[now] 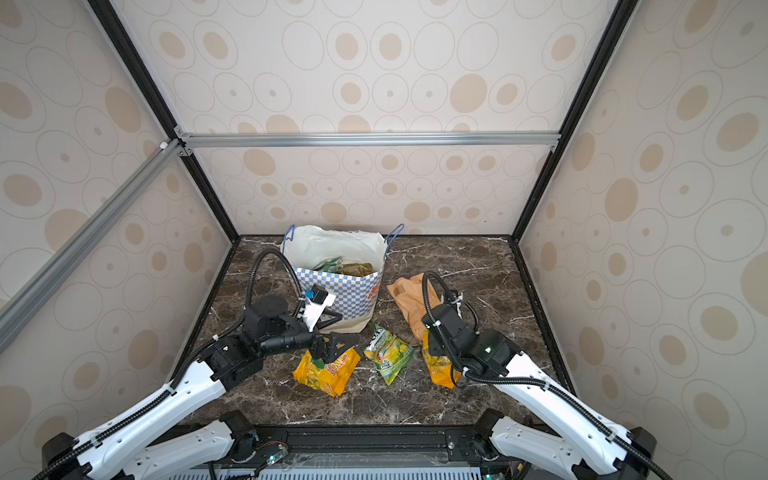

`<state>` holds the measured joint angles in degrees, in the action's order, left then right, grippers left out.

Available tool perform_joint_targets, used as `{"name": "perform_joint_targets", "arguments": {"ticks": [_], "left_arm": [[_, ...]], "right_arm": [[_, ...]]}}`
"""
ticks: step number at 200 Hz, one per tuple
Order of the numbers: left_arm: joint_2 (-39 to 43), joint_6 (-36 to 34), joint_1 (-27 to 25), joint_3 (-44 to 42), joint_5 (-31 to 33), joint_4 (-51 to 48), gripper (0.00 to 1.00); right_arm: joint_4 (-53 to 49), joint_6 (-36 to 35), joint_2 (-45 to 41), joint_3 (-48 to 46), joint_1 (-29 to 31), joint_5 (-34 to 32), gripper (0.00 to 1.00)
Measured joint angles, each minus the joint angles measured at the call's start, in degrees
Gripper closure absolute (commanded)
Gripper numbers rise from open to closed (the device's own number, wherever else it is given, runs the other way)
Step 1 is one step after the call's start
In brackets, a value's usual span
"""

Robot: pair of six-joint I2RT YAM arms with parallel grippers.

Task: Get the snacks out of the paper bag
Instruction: 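Lower the yellow bag onto the table beside the tan pouch with the right gripper, then open the right gripper and raise both grippers back over the checkered bag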

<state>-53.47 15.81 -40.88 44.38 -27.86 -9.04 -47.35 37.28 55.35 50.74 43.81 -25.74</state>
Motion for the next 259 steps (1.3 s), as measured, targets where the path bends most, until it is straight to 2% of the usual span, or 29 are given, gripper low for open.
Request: {"name": "perform_joint_targets", "arguments": {"ticks": [44, 54, 115, 158, 185, 202, 235, 259], "left_arm": [[0.02, 0.87, -0.11, -0.02, 1.46, 0.83, 0.02], [0.02, 0.96, -0.13, -0.02, 1.9, 0.83, 0.02], [0.0, 1.44, -0.17, -0.02, 4.37, 0.85, 0.02], [0.04, 1.64, -0.17, -0.02, 6.14, 0.9, 0.02], [0.46, 2.08, -0.26, -0.02, 7.8, 0.92, 0.02], [0.96, 2.36, -0.26, -0.02, 9.29, 0.9, 0.02], [2.05, 2.86, -0.28, 0.0, 12.83, 0.74, 0.02], [2.32, 2.97, -0.28, 1.53, 18.23, -1.46, 0.02]], "right_arm": [[8.55, 2.95, 7.93, -4.22, 0.0, 0.79, 1.0], [10.12, 3.52, 9.33, -4.74, -0.02, 1.33, 0.98], [14.01, 5.97, 15.47, -5.44, 0.0, 5.86, 0.73], [13.29, 7.06, 15.39, -4.81, -0.02, 7.08, 0.43], [11.15, 6.51, 14.4, -2.05, -0.02, 6.58, 0.29], [10.03, 5.51, 13.2, 0.7, -0.04, 6.19, 0.24], [8.79, 2.03, 11.45, 8.41, -0.04, 5.73, 0.21], [8.68, -2.4, 11.54, 15.63, -0.04, 5.16, 0.2]]}}
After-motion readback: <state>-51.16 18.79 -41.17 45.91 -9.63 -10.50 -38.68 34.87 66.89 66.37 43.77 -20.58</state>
